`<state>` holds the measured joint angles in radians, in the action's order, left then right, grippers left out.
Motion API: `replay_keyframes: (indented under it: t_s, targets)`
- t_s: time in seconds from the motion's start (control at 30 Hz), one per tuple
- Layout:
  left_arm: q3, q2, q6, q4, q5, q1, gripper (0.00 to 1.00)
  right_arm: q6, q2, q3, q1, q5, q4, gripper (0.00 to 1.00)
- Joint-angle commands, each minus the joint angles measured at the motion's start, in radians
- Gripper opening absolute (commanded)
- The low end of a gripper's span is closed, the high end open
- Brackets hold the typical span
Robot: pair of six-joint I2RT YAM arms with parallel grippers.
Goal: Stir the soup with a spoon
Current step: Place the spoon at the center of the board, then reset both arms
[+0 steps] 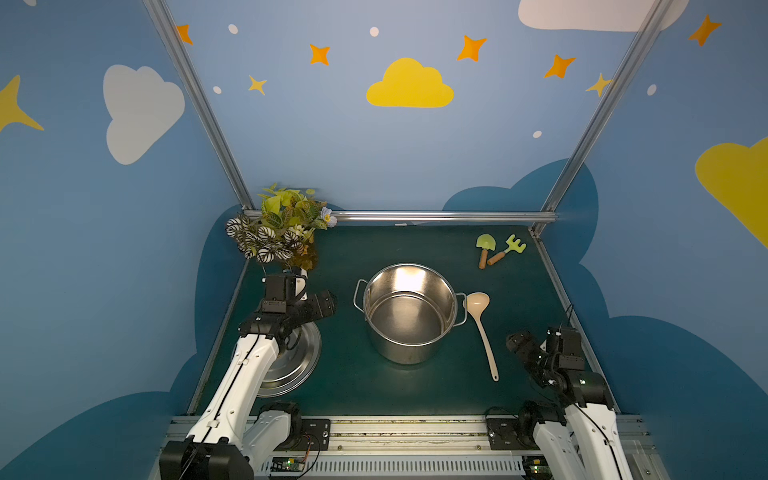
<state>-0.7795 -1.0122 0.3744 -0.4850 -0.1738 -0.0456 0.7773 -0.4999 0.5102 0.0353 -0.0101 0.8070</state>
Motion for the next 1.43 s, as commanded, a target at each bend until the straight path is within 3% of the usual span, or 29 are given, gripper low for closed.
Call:
replay_keyframes:
  t_s: [0.0, 0.13, 0.3, 0.47, 0.53, 0.7, 0.77, 0.87, 0.93, 1.03, 1.17, 1.4]
  targets:
    - [0.029, 0.005, -0.095, 0.113, 0.071, 0.005, 1.0, -0.103, 0.018, 0.03, -0.01, -0.187, -0.14, 0.98]
    - [0.132, -0.016, -0.231, 0.332, 0.154, 0.005, 1.0, -0.29, -0.017, -0.029, -0.046, -0.305, -0.452, 0.98]
    - [0.385, -0.065, -0.376, 0.877, 0.163, 0.006, 1.0, -0.457, -0.275, -0.095, -0.08, -0.364, -0.847, 0.98]
    - [0.417, -0.28, -0.412, 1.126, 0.161, 0.008, 1.0, -0.537, -0.623, -0.089, -0.113, -0.389, -1.107, 0.98]
    - [0.449, -0.377, -0.429, 1.323, 0.127, 0.009, 1.0, -0.561, -0.71, -0.11, -0.117, -0.388, -1.234, 0.98]
    - [0.451, -0.579, -0.459, 1.537, 0.063, 0.009, 1.0, -0.699, -0.862, -0.052, -0.117, -0.34, -1.35, 0.98]
    - [0.397, -0.528, -0.469, 1.331, 0.061, 0.01, 1.0, -0.683, -0.95, -0.078, -0.1, -0.316, -1.47, 0.98]
    - [0.407, -0.572, -0.475, 1.431, 0.055, 0.006, 1.0, -0.743, -1.029, -0.143, -0.079, -0.247, -1.708, 0.98]
    - [0.4, -0.549, -0.482, 1.383, 0.062, 0.001, 1.0, -0.72, -1.014, -0.138, -0.077, -0.246, -1.67, 0.98]
    - [0.411, -0.562, -0.484, 1.425, 0.066, -0.001, 1.0, -0.684, -0.961, -0.074, -0.08, -0.261, -1.448, 0.98]
    - [0.401, -0.566, -0.489, 1.403, 0.065, -0.005, 1.0, -0.708, -0.966, -0.065, -0.107, -0.292, -1.444, 0.98]
    - [0.409, -0.564, -0.476, 1.425, 0.063, 0.004, 1.0, -0.703, -0.965, -0.063, -0.087, -0.242, -1.436, 0.98]
